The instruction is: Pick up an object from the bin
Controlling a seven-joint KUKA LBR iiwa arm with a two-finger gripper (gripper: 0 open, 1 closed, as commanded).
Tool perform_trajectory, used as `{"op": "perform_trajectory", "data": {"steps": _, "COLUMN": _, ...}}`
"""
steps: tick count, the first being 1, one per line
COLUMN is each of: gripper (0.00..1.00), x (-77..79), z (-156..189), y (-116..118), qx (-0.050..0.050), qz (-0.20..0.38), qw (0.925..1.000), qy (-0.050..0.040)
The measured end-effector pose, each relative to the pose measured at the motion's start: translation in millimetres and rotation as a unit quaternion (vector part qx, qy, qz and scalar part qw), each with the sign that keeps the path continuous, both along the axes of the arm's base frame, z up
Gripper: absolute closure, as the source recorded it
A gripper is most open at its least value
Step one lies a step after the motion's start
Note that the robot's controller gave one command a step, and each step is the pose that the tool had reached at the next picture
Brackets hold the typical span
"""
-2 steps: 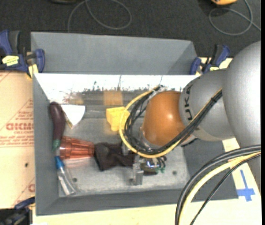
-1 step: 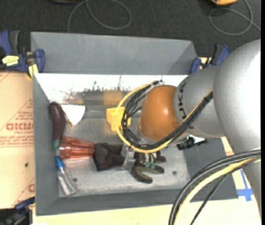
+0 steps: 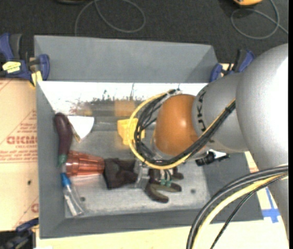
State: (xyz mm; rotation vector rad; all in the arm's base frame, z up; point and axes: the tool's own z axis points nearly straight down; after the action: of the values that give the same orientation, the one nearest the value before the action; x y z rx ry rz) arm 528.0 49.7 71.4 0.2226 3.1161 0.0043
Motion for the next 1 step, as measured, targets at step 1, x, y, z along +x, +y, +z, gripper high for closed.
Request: {"op": "perform_trajectory", "data": {"steps": 1, "gripper": 1.0, "x": 0.1, "z": 0.0, "y": -0.1, "qx": 0.0, "qz": -0.001, "qw": 1.0, "qy": -0.0001}}
